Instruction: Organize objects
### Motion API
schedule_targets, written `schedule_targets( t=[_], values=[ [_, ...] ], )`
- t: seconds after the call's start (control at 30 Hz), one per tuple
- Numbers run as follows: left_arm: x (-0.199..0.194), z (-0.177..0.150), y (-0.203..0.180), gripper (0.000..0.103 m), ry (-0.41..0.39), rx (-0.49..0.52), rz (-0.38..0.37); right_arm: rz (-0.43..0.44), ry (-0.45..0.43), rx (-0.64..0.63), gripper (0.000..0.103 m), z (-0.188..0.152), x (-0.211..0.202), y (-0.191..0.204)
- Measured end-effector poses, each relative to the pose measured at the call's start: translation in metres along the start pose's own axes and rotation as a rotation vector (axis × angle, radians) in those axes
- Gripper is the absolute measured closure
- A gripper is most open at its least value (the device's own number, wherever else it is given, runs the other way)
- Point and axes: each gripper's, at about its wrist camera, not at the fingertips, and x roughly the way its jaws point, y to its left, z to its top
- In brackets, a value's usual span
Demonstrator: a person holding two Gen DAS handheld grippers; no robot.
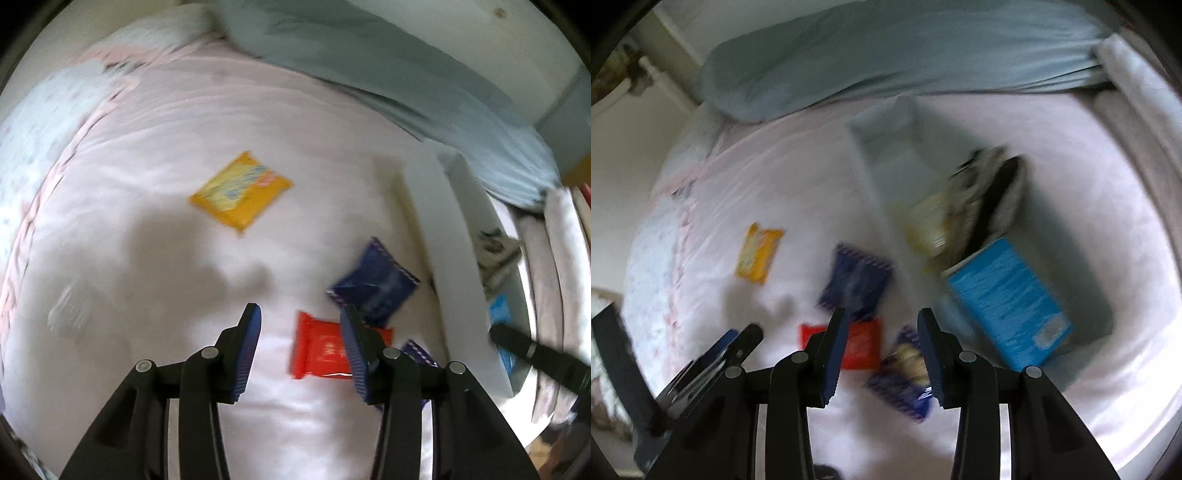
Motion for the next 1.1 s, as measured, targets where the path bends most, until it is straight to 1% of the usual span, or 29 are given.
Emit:
schedule_targets(
  t=[0.07,0.13,0.23,0.3,0.33,0.37,0.43,0.47,0.5,0.57,0.6,0.63,0.67,0.7,0.73,0.77,0.83,0.87,0.93,1.1],
  values=[
    [-0.004,0.002,0.015,0.059,0.03,-0.041,-0.005,0.042,0.046,-0.024,0.065,-0.012,0.015,0.012],
    [-0.006,0.004,0.024,0.059,0.033,-0.061,-0.005,0.052,0.071,-0.041,0.065,-0.023,0.029,0.026],
    [-0.006,0.007,0.034,0.059,0.037,-0.056,0.051,0.029,0.129,-0.087,0.065,-0.027,0.05,0.038],
    [0.0,0.007,0.039,0.059,0.07,-0.048,0.109,0.035,0.143,-0.064,0.065,-0.029,0.061,0.037],
    [0.003,0.006,0.043,0.059,0.097,-0.046,0.138,0.021,0.157,-0.055,0.065,-0.028,0.068,0.035],
    [0.008,0.004,0.048,0.059,0.133,-0.048,0.177,-0.005,0.166,-0.02,0.064,-0.03,0.073,0.032],
    [0.018,0.0,0.059,0.059,0.202,-0.053,0.233,-0.067,0.212,-0.026,0.065,-0.031,0.09,0.028],
    [0.024,-0.003,0.066,0.059,0.248,-0.068,0.243,-0.094,0.224,-0.04,0.065,-0.031,0.101,0.024],
    [0.028,-0.004,0.072,0.059,0.281,-0.086,0.237,-0.112,0.248,-0.039,0.065,-0.032,0.11,0.02],
    [0.034,-0.007,0.083,0.059,0.329,-0.127,0.198,-0.107,0.291,0.01,0.065,-0.034,0.127,0.01],
    [0.034,-0.007,0.086,0.059,0.336,-0.135,0.185,-0.086,0.309,0.056,0.062,-0.035,0.134,0.005],
    [0.033,-0.006,0.087,0.059,0.336,-0.132,0.179,-0.05,0.313,0.086,0.057,-0.035,0.136,0.002],
    [0.03,-0.006,0.088,0.059,0.334,-0.103,0.176,-0.031,0.31,0.087,0.047,-0.034,0.136,0.003],
    [0.028,-0.005,0.088,0.059,0.326,-0.091,0.182,-0.025,0.308,0.076,0.043,-0.034,0.135,0.005],
    [0.023,-0.004,0.088,0.059,0.313,-0.075,0.191,-0.015,0.306,0.057,0.043,-0.035,0.135,0.008],
    [0.02,-0.003,0.088,0.059,0.301,-0.068,0.196,-0.014,0.317,0.037,0.04,-0.037,0.137,0.011],
    [0.015,-0.002,0.09,0.059,0.285,-0.069,0.194,-0.023,0.332,-0.002,0.032,-0.041,0.138,0.017],
    [0.014,-0.001,0.092,0.059,0.281,-0.071,0.19,-0.03,0.331,-0.022,0.026,-0.042,0.137,0.021],
    [0.014,-0.002,0.093,0.059,0.287,-0.064,0.19,-0.056,0.329,-0.054,0.021,-0.045,0.135,0.026],
    [0.018,-0.003,0.096,0.059,0.299,-0.034,0.226,-0.109,0.335,-0.139,0.001,-0.055,0.131,0.036]
  ],
)
